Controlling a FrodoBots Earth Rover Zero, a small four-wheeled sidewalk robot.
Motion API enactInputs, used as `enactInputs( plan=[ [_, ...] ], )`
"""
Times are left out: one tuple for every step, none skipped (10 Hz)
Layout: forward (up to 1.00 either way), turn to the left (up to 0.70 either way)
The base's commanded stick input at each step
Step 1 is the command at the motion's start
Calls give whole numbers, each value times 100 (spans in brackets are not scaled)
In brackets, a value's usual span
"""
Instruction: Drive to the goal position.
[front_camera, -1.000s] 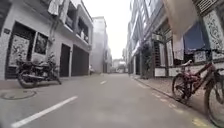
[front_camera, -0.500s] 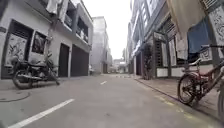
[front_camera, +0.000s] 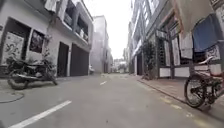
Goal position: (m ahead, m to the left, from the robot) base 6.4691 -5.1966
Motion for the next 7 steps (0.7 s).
enactInputs(
  plan=[
    [50, 0],
    [50, 0],
    [50, 0],
    [50, 0],
    [49, 0],
    [44, 0],
    [41, 0]
  ],
)
